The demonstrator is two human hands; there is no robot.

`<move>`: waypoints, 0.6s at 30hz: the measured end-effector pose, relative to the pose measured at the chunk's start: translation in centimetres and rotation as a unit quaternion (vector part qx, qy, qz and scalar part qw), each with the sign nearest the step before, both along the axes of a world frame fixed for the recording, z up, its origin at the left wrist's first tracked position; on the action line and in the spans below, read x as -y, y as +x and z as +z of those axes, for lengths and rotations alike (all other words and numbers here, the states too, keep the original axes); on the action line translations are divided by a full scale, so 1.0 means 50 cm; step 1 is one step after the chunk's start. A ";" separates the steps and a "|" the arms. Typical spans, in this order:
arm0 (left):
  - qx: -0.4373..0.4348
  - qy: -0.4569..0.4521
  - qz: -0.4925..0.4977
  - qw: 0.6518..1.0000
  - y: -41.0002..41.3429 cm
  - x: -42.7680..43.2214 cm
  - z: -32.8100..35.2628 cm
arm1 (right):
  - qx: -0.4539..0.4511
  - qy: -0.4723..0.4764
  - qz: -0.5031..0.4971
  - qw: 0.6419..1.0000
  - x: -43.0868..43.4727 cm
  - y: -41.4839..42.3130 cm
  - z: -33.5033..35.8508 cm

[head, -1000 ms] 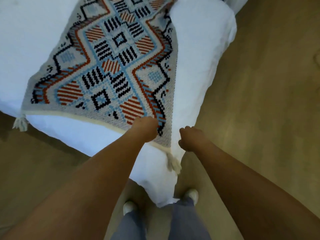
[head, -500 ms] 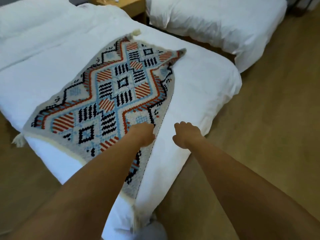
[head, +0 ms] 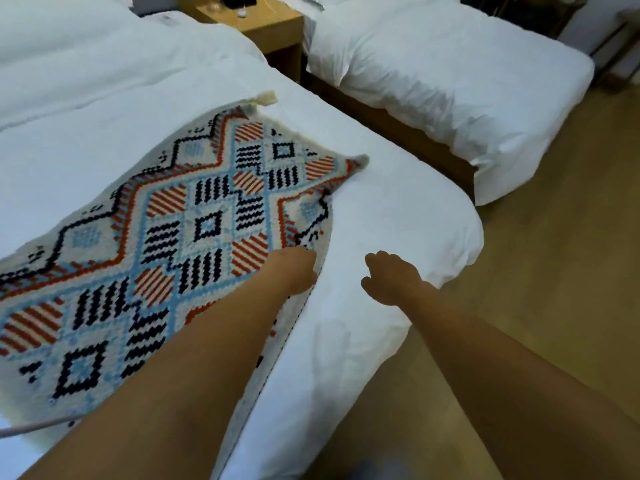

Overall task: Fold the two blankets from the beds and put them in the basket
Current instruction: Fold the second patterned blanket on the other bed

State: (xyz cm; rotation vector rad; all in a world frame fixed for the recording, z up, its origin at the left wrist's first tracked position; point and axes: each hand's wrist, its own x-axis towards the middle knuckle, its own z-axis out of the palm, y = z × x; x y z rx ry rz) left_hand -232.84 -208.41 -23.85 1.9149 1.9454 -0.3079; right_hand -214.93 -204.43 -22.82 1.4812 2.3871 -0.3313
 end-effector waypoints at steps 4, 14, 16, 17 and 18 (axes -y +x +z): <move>-0.002 -0.003 0.014 1.000 0.007 -0.140 -0.026 | 0.001 -0.004 0.028 1.000 -0.169 -0.005 -0.028; 0.042 -0.046 0.196 0.979 0.049 -0.492 -0.097 | 0.019 -0.054 0.187 0.981 -0.632 -0.045 -0.100; 0.058 -0.051 0.230 0.970 0.060 -0.523 -0.110 | 0.025 -0.059 0.214 0.975 -0.694 -0.051 -0.105; 0.070 -0.049 0.249 0.965 0.065 -0.536 -0.119 | 0.025 -0.059 0.222 0.973 -0.723 -0.055 -0.106; 0.085 -0.049 0.267 0.959 0.070 -0.545 -0.127 | 0.026 -0.060 0.230 0.971 -0.747 -0.060 -0.107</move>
